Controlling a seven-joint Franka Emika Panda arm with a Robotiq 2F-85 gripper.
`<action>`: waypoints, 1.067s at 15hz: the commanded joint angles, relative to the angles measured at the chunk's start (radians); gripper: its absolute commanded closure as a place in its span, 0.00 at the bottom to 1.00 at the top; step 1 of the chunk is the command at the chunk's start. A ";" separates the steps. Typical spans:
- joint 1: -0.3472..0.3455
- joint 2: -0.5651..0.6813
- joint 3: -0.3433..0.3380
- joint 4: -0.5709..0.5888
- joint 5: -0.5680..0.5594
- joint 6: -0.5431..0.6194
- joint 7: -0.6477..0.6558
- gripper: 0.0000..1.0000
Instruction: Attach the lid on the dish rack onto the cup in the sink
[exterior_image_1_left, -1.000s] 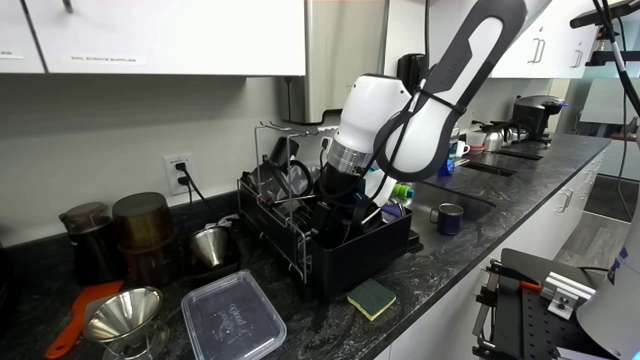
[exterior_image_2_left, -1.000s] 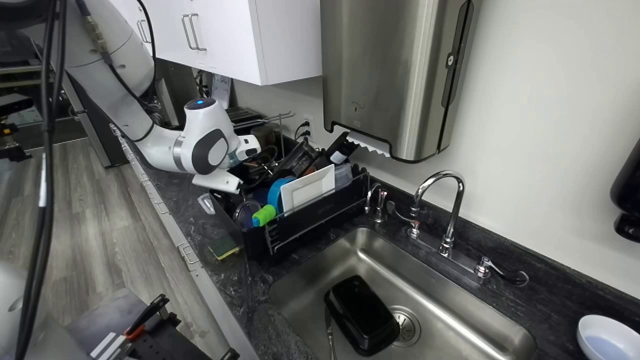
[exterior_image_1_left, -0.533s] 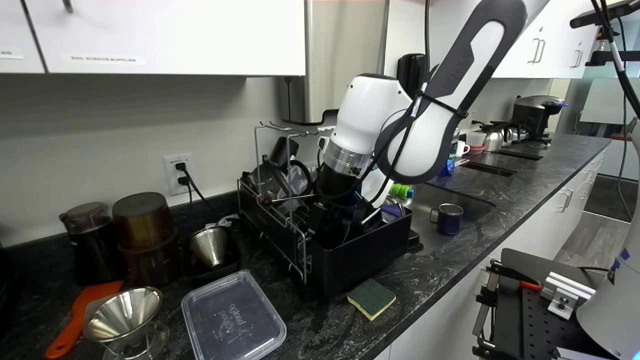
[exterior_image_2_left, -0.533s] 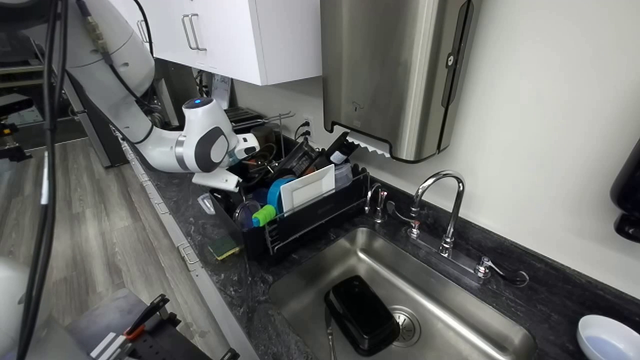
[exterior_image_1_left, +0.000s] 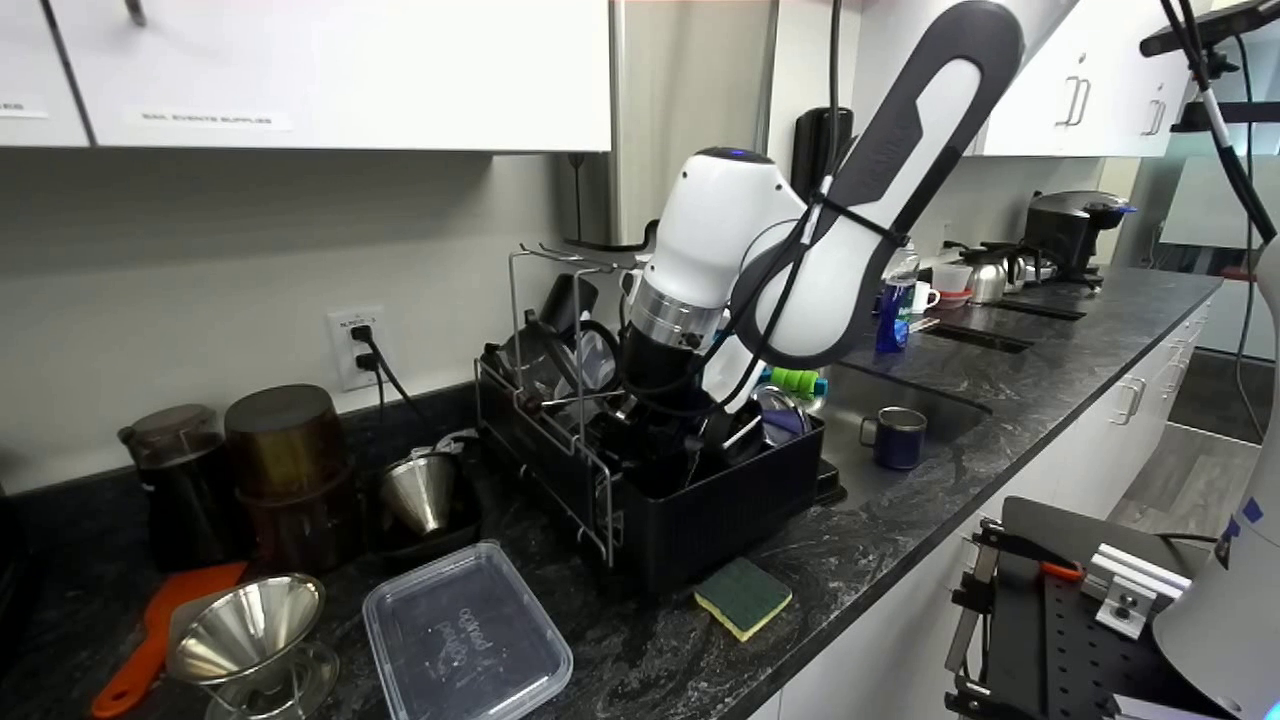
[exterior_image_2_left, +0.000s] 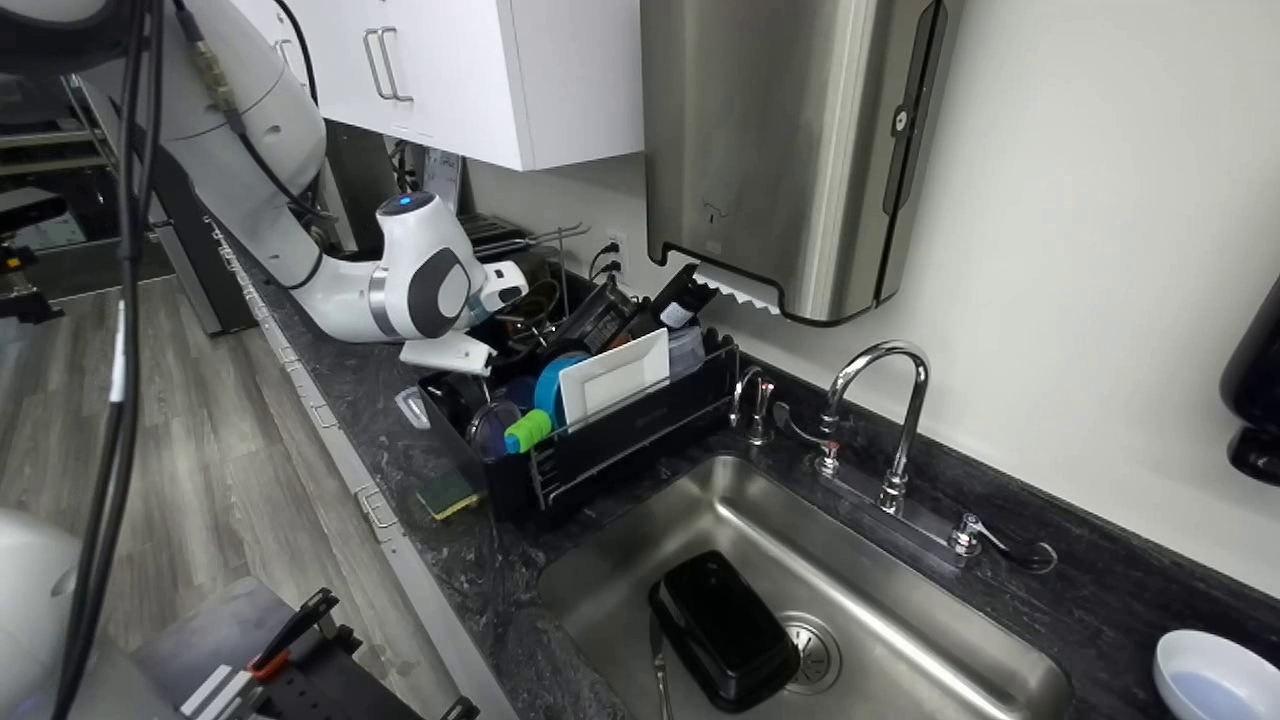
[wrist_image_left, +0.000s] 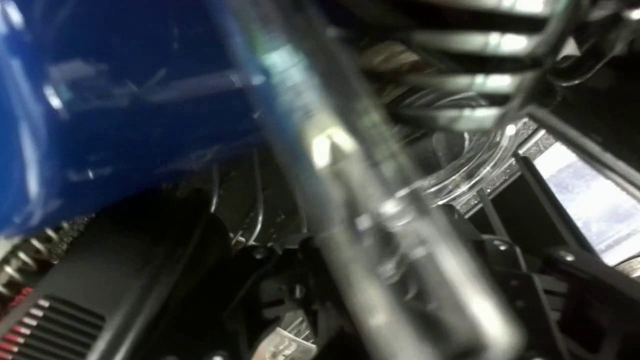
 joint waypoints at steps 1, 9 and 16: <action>0.029 0.028 -0.036 0.028 -0.027 -0.014 0.027 0.49; 0.066 0.061 -0.085 0.025 -0.024 -0.035 0.040 0.39; 0.095 0.061 -0.114 0.027 -0.022 -0.049 0.057 0.81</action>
